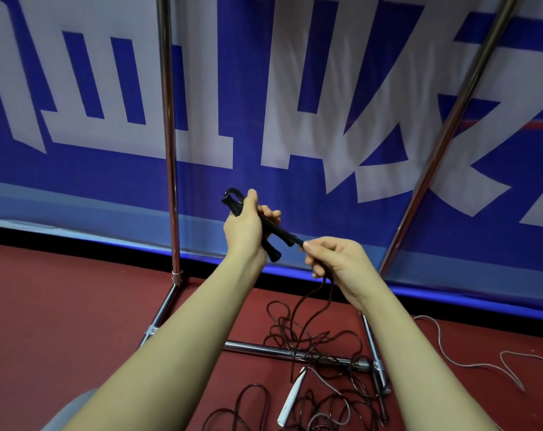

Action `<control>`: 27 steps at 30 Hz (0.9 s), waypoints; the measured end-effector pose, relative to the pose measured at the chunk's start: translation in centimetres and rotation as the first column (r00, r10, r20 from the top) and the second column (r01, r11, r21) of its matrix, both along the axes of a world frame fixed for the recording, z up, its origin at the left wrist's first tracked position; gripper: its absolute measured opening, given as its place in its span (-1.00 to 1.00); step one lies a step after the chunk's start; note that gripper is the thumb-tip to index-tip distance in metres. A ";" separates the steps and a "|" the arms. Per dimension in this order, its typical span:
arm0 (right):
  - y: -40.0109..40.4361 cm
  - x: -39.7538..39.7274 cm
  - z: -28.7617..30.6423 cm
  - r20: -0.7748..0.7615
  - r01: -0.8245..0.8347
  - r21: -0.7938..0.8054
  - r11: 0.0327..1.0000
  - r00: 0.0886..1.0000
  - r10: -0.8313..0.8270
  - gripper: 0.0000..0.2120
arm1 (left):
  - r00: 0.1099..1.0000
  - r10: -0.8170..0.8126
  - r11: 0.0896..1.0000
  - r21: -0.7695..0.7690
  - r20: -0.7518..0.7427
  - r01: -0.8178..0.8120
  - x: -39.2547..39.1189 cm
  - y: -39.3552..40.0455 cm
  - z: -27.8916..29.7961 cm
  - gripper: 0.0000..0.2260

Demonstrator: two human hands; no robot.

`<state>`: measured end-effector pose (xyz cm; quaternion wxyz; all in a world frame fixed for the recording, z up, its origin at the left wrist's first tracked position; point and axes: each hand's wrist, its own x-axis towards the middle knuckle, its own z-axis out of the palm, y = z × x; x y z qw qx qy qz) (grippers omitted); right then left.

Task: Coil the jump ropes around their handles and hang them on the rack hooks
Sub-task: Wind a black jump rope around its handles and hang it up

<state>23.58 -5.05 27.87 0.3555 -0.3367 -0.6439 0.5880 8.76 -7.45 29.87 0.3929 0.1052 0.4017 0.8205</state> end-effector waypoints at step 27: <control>0.1 -0.3 -1.0 -0.216 0.067 0.018 0.998 0.974 -0.062 -0.76 | 0.906 -0.296 0.924 0.329 0.303 0.192 0.3 0.3 1.0 -0.49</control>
